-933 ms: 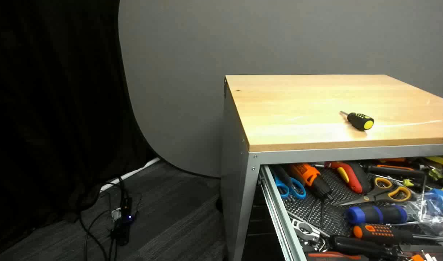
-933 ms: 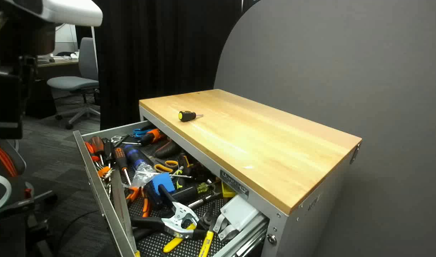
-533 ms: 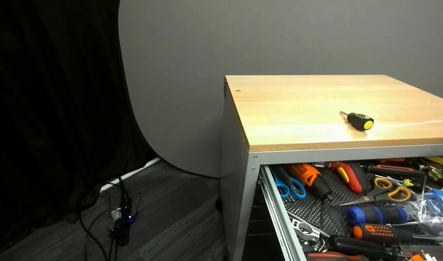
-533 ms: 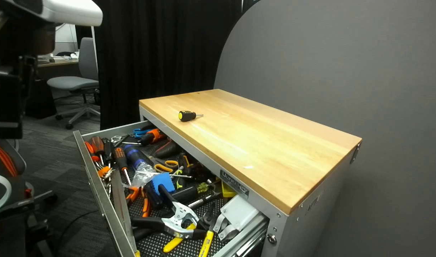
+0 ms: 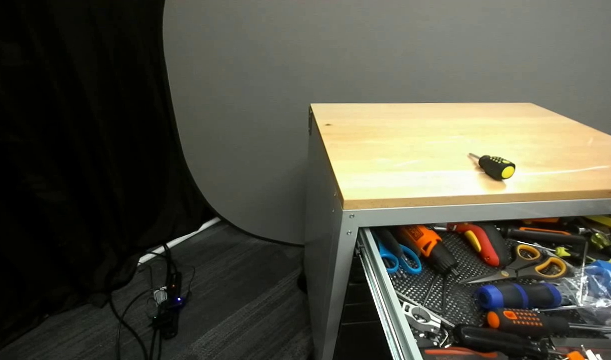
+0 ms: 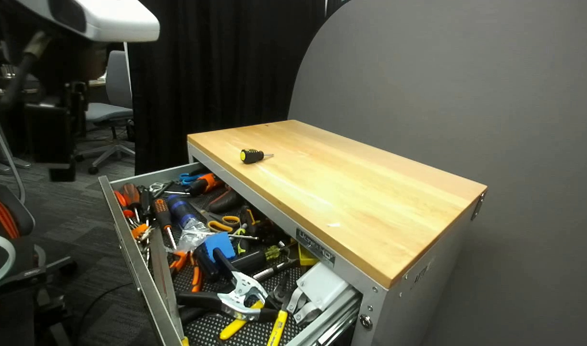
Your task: Put the screwdriver in the drawer and close it
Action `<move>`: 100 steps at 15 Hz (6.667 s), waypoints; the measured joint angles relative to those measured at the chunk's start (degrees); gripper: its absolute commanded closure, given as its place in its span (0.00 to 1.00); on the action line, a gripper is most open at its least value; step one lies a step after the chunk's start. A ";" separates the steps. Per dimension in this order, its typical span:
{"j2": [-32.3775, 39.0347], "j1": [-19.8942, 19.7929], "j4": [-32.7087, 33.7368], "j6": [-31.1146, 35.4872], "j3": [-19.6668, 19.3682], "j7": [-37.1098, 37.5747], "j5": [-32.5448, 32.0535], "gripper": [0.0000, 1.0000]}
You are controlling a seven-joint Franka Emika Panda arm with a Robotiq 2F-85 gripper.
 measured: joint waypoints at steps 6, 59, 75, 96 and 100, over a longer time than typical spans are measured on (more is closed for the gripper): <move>17.57 7.61 9.27 17.21 8.85 3.45 7.30 0.00; 39.42 7.12 14.91 28.78 5.90 25.80 -9.65 0.58; 43.62 0.28 13.00 1.23 3.13 17.72 -12.28 0.54; 54.60 16.09 13.06 61.37 -3.46 47.32 -15.96 1.00; 59.20 24.13 16.15 67.49 -10.54 47.87 -13.99 1.00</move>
